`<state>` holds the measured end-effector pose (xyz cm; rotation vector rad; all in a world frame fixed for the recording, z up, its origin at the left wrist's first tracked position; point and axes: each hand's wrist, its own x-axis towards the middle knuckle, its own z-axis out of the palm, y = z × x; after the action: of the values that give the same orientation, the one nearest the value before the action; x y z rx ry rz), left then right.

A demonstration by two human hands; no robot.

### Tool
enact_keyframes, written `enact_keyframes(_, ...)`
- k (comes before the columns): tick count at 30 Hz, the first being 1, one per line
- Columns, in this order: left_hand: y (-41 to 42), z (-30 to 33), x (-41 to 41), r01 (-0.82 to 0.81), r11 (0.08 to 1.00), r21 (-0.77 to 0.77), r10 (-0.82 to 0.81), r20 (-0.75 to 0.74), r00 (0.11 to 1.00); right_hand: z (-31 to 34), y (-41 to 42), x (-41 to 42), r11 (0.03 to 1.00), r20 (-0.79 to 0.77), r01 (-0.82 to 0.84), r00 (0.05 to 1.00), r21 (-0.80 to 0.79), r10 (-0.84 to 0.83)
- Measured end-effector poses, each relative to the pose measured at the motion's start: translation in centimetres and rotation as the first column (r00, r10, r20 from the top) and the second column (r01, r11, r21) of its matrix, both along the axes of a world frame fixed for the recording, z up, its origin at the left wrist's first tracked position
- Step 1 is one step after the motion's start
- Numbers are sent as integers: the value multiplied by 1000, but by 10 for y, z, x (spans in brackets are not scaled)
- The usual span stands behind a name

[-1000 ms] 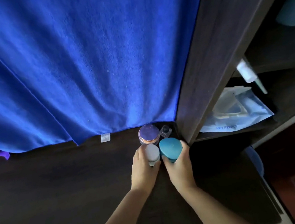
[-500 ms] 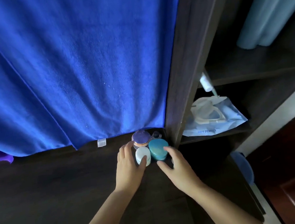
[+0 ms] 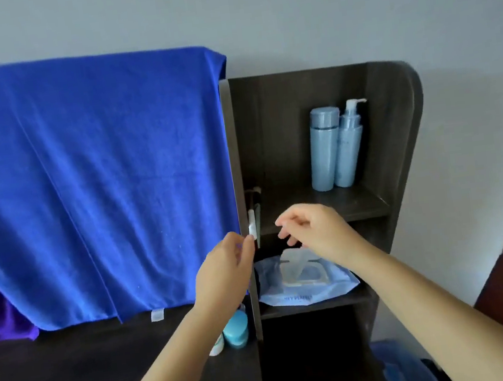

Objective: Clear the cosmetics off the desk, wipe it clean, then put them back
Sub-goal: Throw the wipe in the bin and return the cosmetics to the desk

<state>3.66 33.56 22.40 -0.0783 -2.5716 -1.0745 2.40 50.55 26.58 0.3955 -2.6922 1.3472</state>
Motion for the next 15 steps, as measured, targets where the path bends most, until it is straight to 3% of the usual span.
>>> enact_keyframes(2, 10, 6, -10, -100, 991, -92, 106, 67, 992, 9, -3, -30, 997, -54, 45, 998, 64, -42)
enact_keyframes(4, 15, 4, -21, -146, 986, -85, 157, 148, 976, 13, -12, -59, 982, -64, 62, 997, 177, -51)
enact_keyframes(10, 20, 8, -33, -158, 933, 322, 51, 316, 947, 6, -40, -102, 892, -3, 113, 992, 438, -125)
enact_keyframes(15, 25, 11, -34, -165, 893, 418, 34, 305, 952, 13, -36, -108, 860, 61, 98, 987, 501, -148)
